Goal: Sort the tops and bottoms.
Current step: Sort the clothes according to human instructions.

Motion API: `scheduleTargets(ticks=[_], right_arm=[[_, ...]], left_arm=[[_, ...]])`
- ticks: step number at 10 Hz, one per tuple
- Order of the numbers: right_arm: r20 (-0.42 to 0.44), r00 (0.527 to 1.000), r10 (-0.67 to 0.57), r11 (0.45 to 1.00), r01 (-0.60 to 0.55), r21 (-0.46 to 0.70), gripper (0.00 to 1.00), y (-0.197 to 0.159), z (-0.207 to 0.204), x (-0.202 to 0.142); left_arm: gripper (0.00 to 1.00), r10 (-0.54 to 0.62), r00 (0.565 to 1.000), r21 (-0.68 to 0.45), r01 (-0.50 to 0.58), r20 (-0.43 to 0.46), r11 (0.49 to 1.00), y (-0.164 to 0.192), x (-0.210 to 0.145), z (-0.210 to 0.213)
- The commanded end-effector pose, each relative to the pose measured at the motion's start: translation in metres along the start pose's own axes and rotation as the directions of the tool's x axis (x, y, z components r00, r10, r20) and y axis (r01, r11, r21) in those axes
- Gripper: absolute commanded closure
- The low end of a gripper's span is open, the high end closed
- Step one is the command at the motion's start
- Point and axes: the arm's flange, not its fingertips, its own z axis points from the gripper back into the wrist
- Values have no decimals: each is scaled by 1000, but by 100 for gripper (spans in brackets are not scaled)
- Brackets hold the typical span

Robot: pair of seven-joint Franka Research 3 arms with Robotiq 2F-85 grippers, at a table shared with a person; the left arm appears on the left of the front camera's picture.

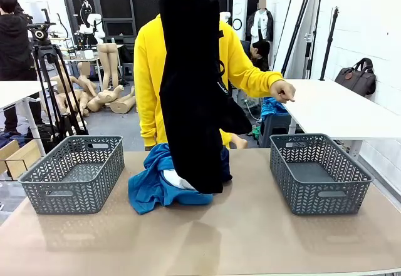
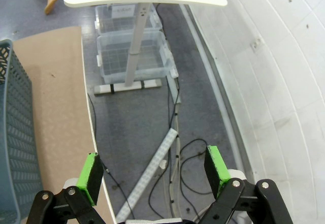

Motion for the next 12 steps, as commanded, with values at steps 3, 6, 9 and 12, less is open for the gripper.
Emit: scheduleTargets(ticks=[3, 6, 9, 12], right_arm=[[-10, 1000, 6, 1000, -6, 1, 0, 0, 0, -1], [-10, 1000, 6, 1000, -6, 1, 0, 0, 0, -1], [-10, 1000, 6, 1000, -6, 1, 0, 0, 0, -1], [-10, 1000, 6, 1000, -6, 1, 0, 0, 0, -1]], left_arm=[[100, -1, 1000, 7, 1, 7, 1000, 1, 1, 5], [100, -1, 1000, 7, 1, 7, 1000, 1, 1, 5], [100, -1, 1000, 7, 1, 7, 1000, 1, 1, 5], [100, 0, 1000, 0, 0, 0, 1000, 0, 0, 0]])
